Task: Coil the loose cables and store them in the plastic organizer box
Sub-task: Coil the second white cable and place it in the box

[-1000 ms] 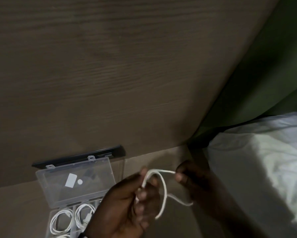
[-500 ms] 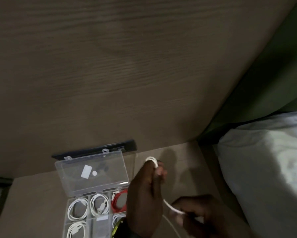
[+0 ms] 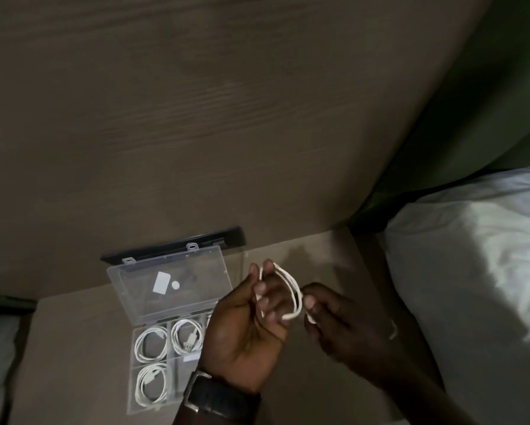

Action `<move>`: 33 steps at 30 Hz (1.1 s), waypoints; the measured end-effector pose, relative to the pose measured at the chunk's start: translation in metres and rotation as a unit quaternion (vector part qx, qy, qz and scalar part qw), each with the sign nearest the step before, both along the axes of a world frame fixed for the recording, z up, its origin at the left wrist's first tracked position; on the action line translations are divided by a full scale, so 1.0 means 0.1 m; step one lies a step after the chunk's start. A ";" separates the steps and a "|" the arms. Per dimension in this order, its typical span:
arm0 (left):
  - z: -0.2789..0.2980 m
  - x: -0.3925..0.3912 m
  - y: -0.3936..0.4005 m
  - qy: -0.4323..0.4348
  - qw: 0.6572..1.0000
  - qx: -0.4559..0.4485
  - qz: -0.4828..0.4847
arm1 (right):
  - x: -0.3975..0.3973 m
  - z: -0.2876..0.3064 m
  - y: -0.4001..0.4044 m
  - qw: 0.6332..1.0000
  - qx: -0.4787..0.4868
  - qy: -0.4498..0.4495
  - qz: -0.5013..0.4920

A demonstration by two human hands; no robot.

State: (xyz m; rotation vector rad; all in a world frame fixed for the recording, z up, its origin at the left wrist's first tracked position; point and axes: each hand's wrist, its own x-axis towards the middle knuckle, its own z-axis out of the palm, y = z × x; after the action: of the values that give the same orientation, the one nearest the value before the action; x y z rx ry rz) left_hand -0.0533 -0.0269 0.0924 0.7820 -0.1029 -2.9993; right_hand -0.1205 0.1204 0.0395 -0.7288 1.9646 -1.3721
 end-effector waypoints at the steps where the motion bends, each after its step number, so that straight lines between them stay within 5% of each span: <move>1: -0.02 -0.01 0.00 -0.028 0.999 -0.007 0.046 | 0.11 -0.01 0.00 0.999 0.026 0.043 0.013; 3: -0.09 -0.04 0.05 -0.094 0.988 -0.057 0.106 | 0.31 0.03 -0.01 0.981 0.097 0.154 0.064; 5: -0.20 -0.03 0.14 -0.162 0.956 -0.212 0.118 | 0.41 0.10 0.00 0.960 0.129 0.225 0.102; 9: -0.37 0.09 0.33 -0.125 0.759 -0.638 0.032 | 0.34 0.36 -0.01 0.915 0.197 0.310 0.164; 12: -0.41 0.17 0.24 -0.074 0.620 -0.780 -0.022 | 0.20 0.65 0.03 0.887 0.204 0.378 0.170; 14: -0.39 0.21 0.14 -0.070 0.583 -0.808 -0.049 | 0.04 0.81 0.08 0.889 0.187 0.391 0.151; 16: -0.33 0.24 0.12 -0.070 0.608 -0.783 -0.113 | -0.17 0.90 0.11 0.909 0.143 0.368 0.135; 20: -0.13 0.31 0.18 -0.066 0.823 -0.533 -0.185 | -0.51 0.84 0.03 0.968 0.027 0.246 0.032; 23: 0.05 0.28 0.18 -0.018 0.926 -0.361 -0.112 | -0.43 0.55 -0.09 0.988 -0.018 0.151 -0.041; 26: 0.08 0.22 0.11 0.009 0.965 -0.255 0.055 | -0.12 0.26 -0.10 0.986 0.021 0.164 -0.034; 29: -0.07 0.14 -0.05 -0.057 0.937 -0.312 0.146 | 0.25 0.10 0.01 0.978 0.076 0.183 0.061; 30: -0.14 0.13 -0.09 -0.093 0.896 -0.409 0.143 | 0.36 0.07 0.05 0.972 0.085 0.196 0.100; 33: -0.32 0.18 -0.06 -0.115 0.689 -0.714 0.045 | 0.54 0.13 0.15 0.940 0.147 0.272 0.143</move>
State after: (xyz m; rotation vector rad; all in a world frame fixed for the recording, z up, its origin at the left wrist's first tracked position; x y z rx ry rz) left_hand -0.0354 -0.0331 0.0602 0.7463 -1.9338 -1.6840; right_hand -0.0661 0.1356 0.0525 -1.2853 2.2909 -0.7247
